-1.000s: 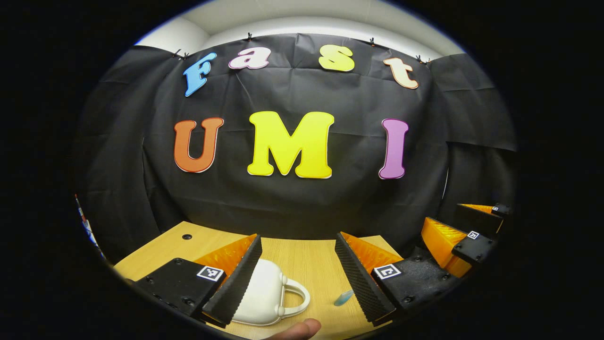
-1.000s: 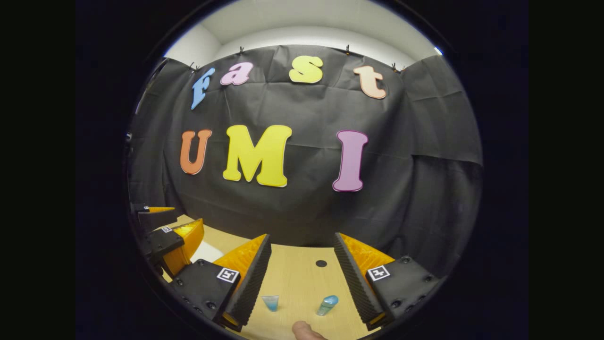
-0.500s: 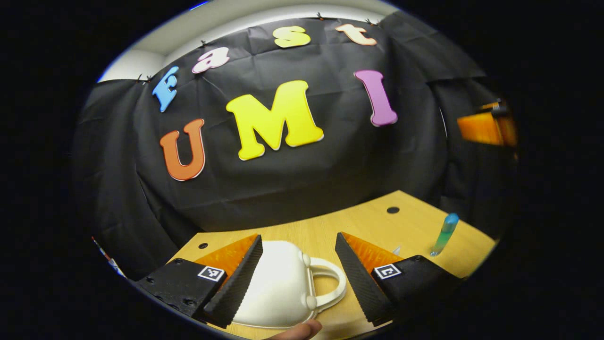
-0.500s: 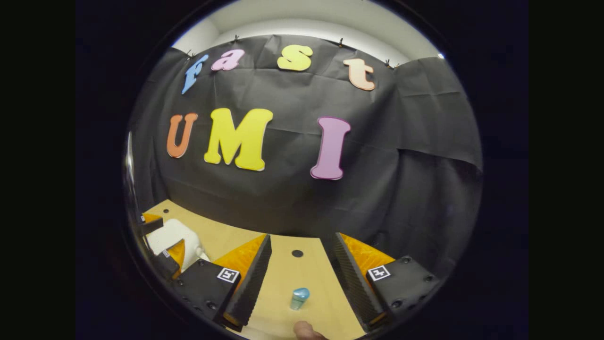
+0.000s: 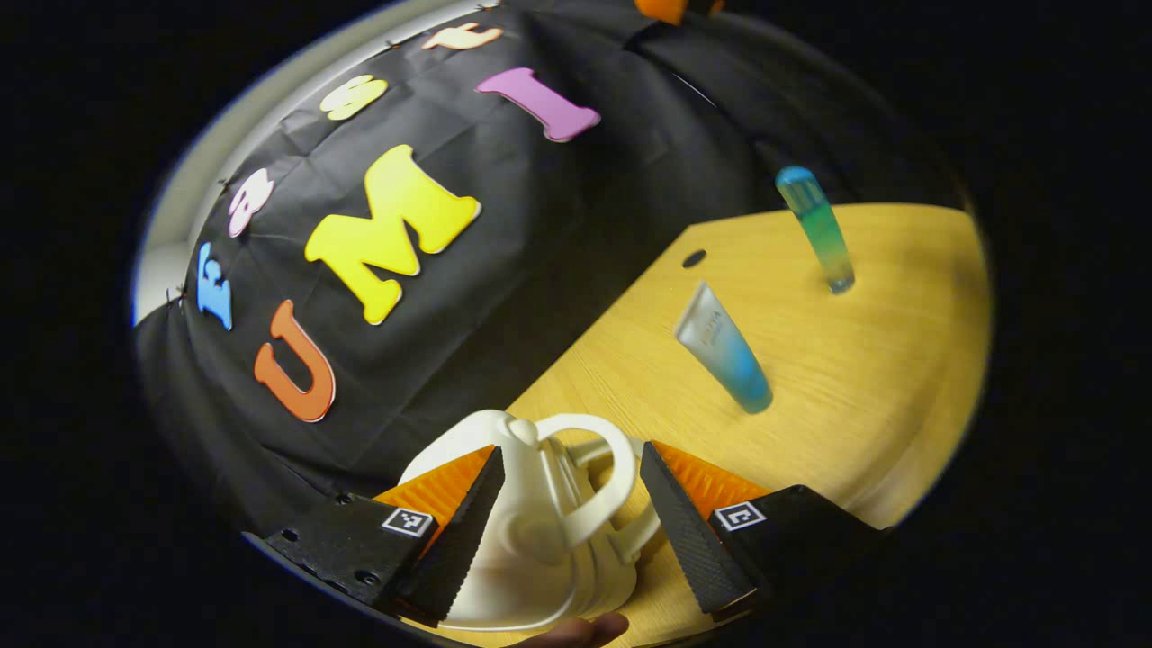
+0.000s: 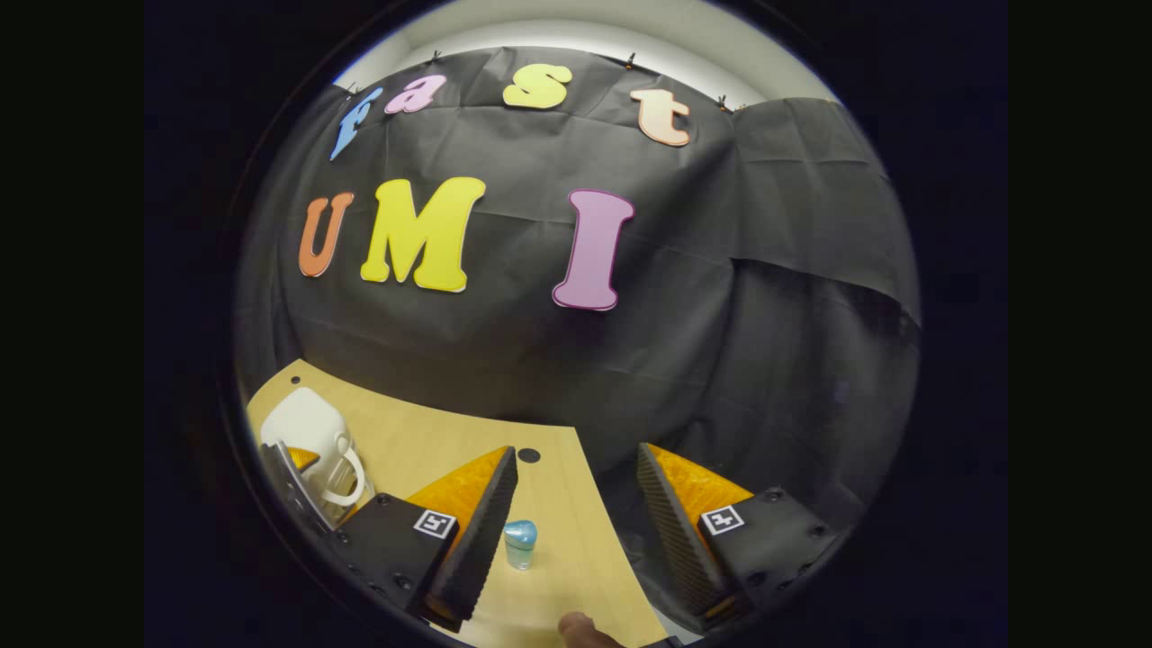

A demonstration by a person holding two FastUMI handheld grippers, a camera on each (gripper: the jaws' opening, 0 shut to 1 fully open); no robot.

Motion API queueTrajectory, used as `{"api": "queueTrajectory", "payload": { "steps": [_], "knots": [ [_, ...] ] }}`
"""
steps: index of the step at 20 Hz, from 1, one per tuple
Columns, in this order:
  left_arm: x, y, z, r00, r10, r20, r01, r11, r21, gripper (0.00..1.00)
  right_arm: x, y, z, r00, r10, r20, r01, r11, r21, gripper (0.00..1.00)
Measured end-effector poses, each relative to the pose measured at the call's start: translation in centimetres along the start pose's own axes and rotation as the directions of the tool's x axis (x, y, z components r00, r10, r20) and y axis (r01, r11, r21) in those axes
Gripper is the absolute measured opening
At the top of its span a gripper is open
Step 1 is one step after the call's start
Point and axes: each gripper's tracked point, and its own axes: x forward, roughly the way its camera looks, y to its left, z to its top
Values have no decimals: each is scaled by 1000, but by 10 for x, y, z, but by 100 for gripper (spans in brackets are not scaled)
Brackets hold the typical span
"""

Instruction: First open the suitcase, pack the skin care products into it, and then close the suitcase.

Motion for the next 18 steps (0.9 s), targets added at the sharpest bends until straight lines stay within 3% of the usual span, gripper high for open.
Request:
{"api": "queueTrajectory", "payload": {
  "steps": [2,4,6,10,13,16,18],
  "knots": [
    [16,-4,1,1000,13,11,-14,996,94,96,-2,-4,-4,1000,0,-2,0,1000,3,80],
    [16,0,-9,996,80,-31,-74,985,158,92,-3,-8,-10,1000,-3,-12,3,1000,-4,80],
    [22,5,-16,991,102,-84,-85,979,185,74,-5,-14,-17,1000,-4,-25,4,1000,-4,80],
    [29,8,-24,979,139,-152,-103,968,227,64,-8,-21,-27,999,0,-50,0,1000,6,80],
    [31,7,-36,967,134,-216,-74,961,265,51,-12,-25,-34,998,2,-64,-2,1000,6,80],
    [31,4,-29,975,91,-202,-32,960,278,30,-14,-27,-36,998,-9,-65,9,1000,6,80],
    [29,5,-28,973,64,-223,7,952,305,23,-17,-24,-36,998,-1,-66,1,1000,11,80]
  ]
}}
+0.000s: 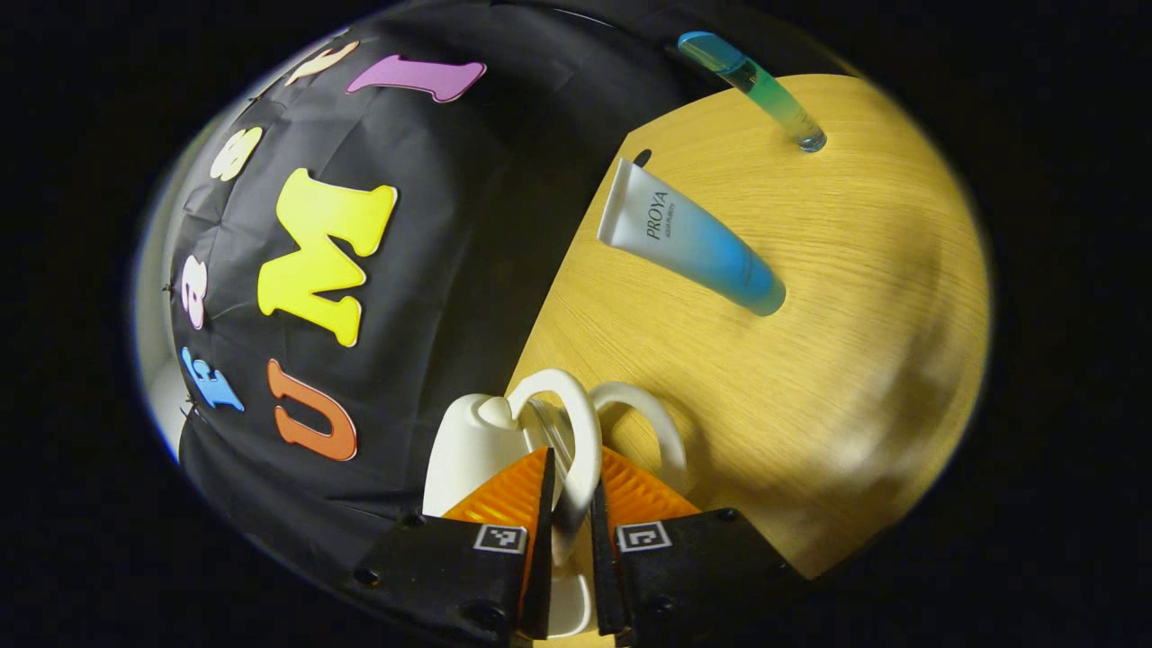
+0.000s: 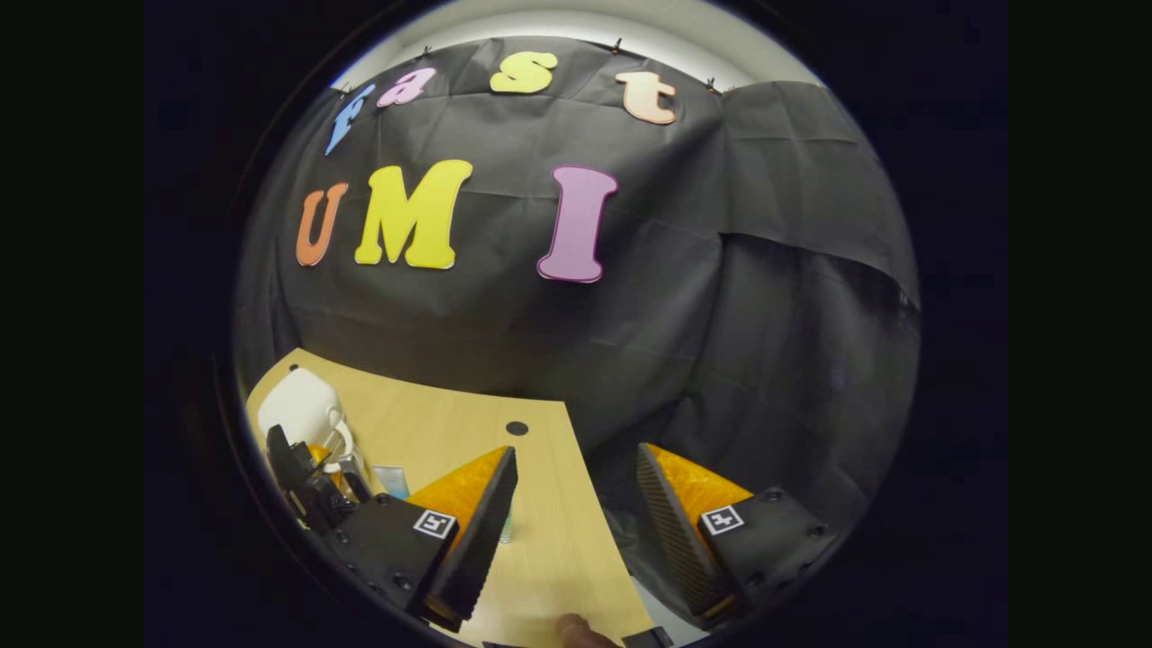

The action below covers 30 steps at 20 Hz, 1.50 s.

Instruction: First open the suitcase, pack the skin care products into it, and then close the suitcase.

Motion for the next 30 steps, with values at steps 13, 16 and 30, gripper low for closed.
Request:
{"api": "queueTrajectory", "payload": {
  "steps": [13,16,30],
  "knots": [
    [-50,132,-14,999,-30,42,41,961,-274,4,-1,63,15,998,69,9,-69,997,-39,80],
    [-56,180,-42,998,-3,59,26,919,-394,4,-1,89,16,995,98,5,-97,993,-64,80],
    [-3,281,-282,992,80,-100,-122,831,-543,3,0,189,13,993,108,-55,-112,992,-64,80]
  ]
}}
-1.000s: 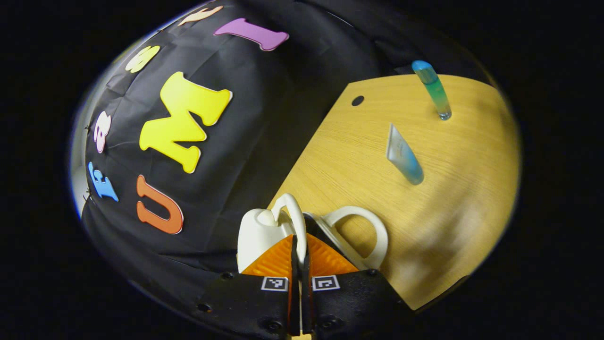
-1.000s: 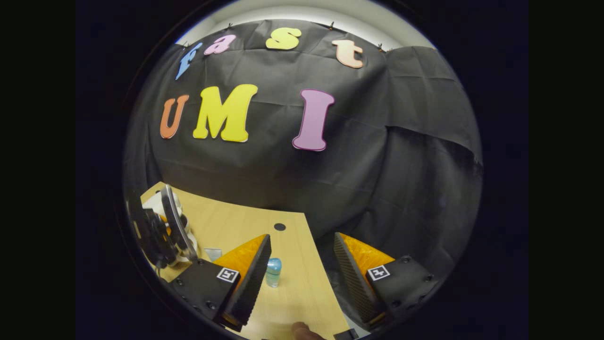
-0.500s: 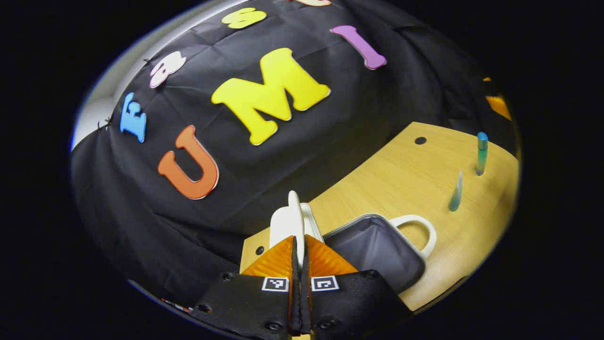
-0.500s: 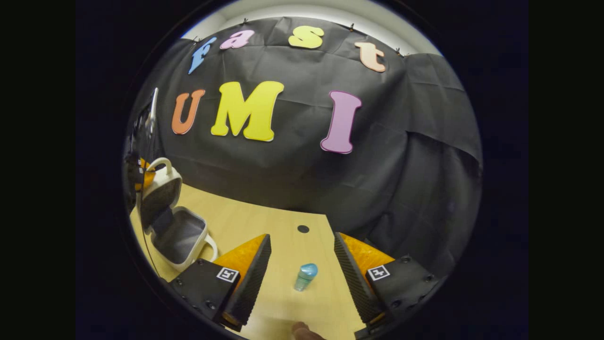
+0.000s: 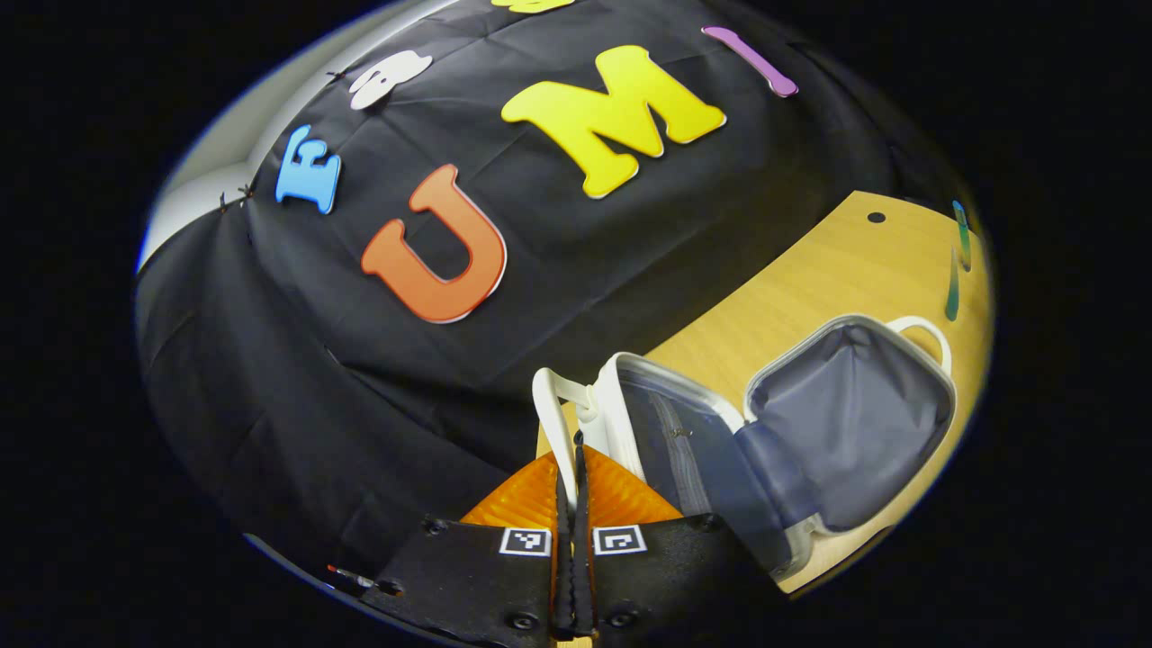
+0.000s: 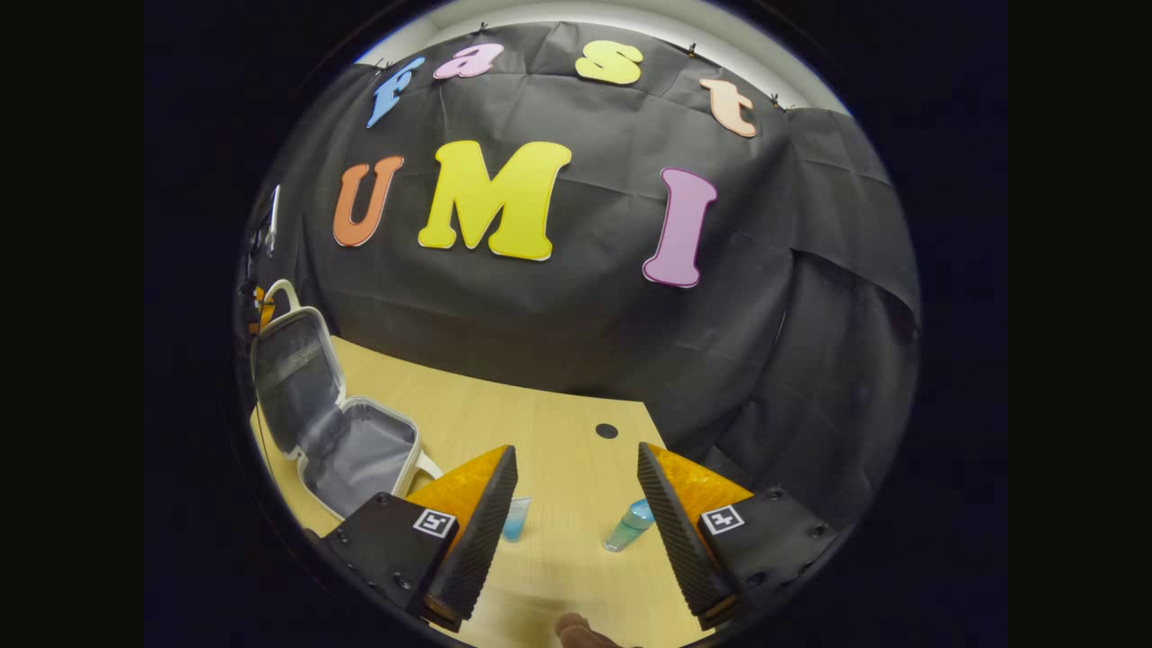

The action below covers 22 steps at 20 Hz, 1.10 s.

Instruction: First open the suitcase, pack the skin care products into it, and then close the suitcase.

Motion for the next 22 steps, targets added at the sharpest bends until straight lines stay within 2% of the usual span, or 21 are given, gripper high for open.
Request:
{"api": "queueTrajectory", "payload": {
  "steps": [3,8,11,14,17,19,20,21,22],
  "knots": [
    [30,20,-67,993,-22,-115,11,995,-101,3,0,13,-11,999,-26,-28,25,1000,-15,80],
    [58,4,-140,962,-164,-218,86,940,-331,3,-7,16,-33,993,-65,-95,59,996,-66,80],
    [71,-14,-184,927,-264,-267,131,894,-429,4,-15,14,-46,987,-94,-130,82,992,-93,80],
    [78,-33,-204,902,-353,-248,171,820,-546,4,-19,13,-52,981,-111,-157,98,991,-93,80],
    [90,-44,-211,901,-386,-199,188,759,-623,6,-22,12,-56,978,-127,-168,109,988,-108,80],
    [91,-46,-214,900,-398,-178,196,735,-650,12,-24,13,-60,975,-131,-179,111,987,-119,80],
    [92,-45,-216,902,-394,-179,190,732,-655,20,-25,12,-62,974,-136,-184,113,985,-128,80],
    [91,-39,-219,908,-374,-189,169,739,-652,23,-28,10,-64,972,-141,-187,117,984,-136,80],
    [89,-34,-222,910,-358,-207,149,750,-644,35,-30,9,-64,971,-142,-190,117,983,-139,80]
  ]
}}
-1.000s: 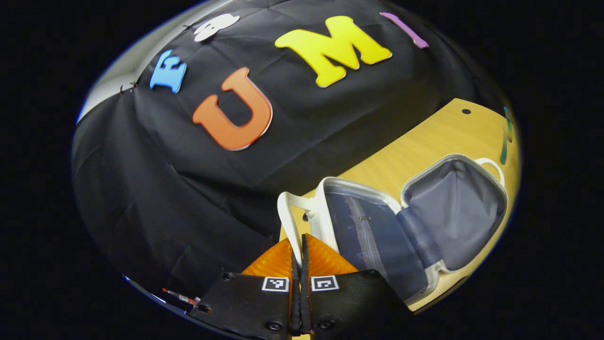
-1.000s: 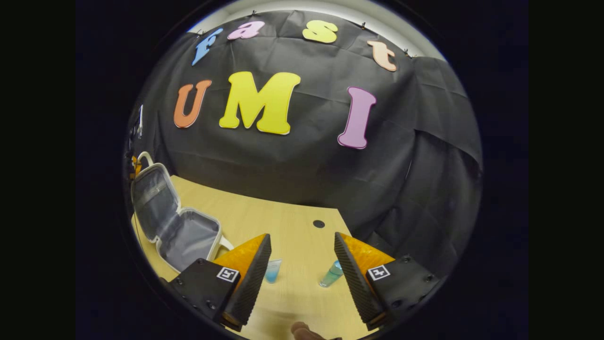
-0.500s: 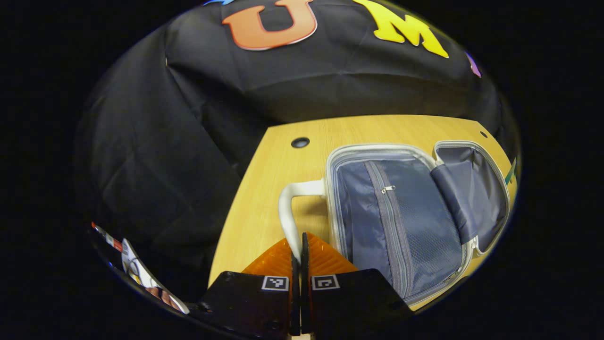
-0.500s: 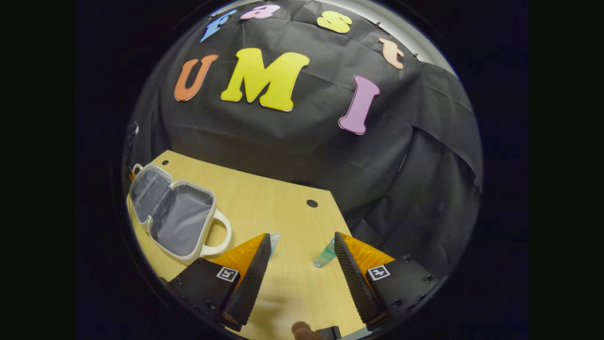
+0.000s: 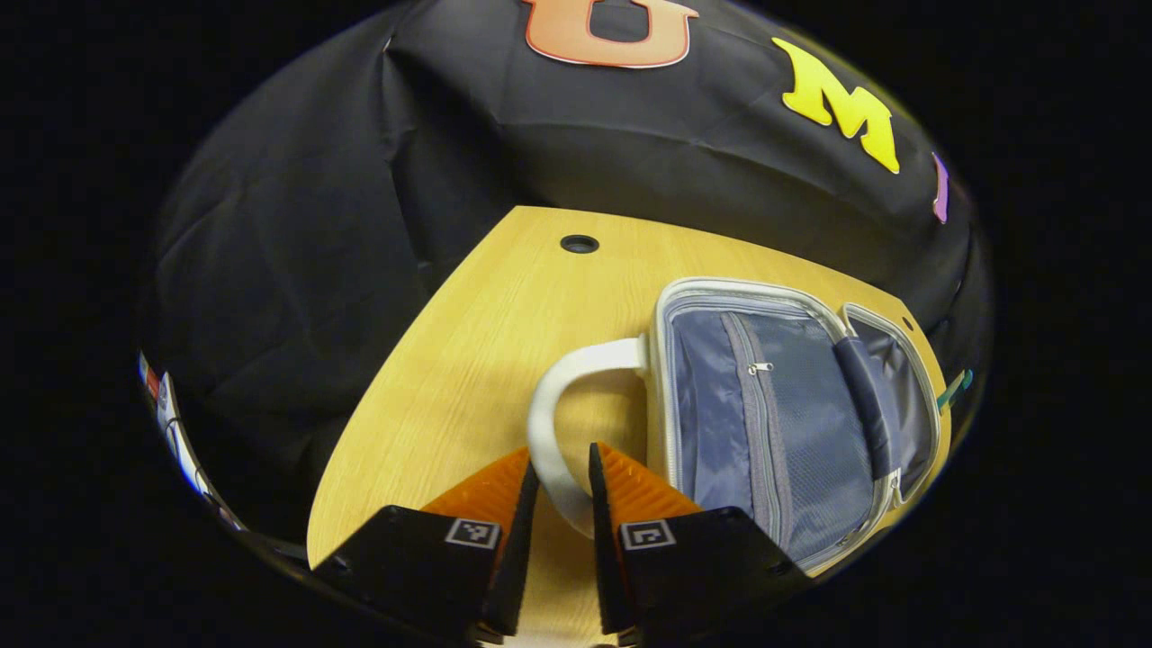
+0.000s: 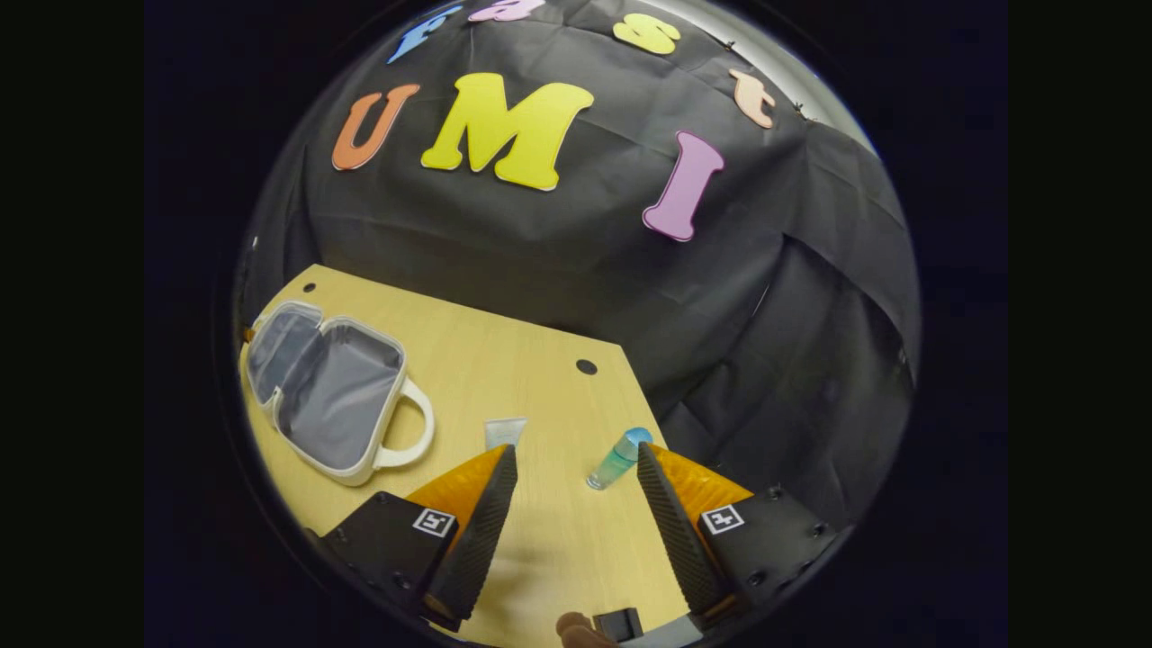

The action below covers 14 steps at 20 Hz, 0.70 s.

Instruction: First open the suitcase, pack the skin care products into it, and then close the suitcase.

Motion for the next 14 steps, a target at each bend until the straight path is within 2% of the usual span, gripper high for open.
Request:
{"api": "queueTrajectory", "payload": {
  "steps": [1,2,3,4,5,6,10,14],
  "knots": [
    [-6,5,1,1000,24,7,-24,1000,10,28,-2,0,-1,1000,3,0,-3,1000,0,80],
    [-11,6,4,999,39,18,-40,999,22,60,-3,-1,0,1000,6,2,-6,1000,-1,79],
    [-18,8,9,998,58,34,-59,998,35,62,-4,-1,0,1000,12,6,-12,1000,-2,80],
    [-25,10,14,996,75,51,-78,996,45,71,-5,-1,1,1000,19,12,-19,1000,-5,80],
    [-35,7,19,994,83,70,-86,995,49,89,-5,-3,0,999,26,19,-25,1000,-10,79],
    [-44,0,27,992,85,96,-91,995,52,100,-4,-3,1,999,37,25,-37,999,-16,80],
    [-84,-64,51,982,31,184,-46,996,79,99,4,-13,-6,996,85,30,-84,996,-18,81],
    [-116,-160,72,962,-25,271,-21,986,167,99,13,-39,-15,993,118,33,-117,993,-15,81]
  ]
}}
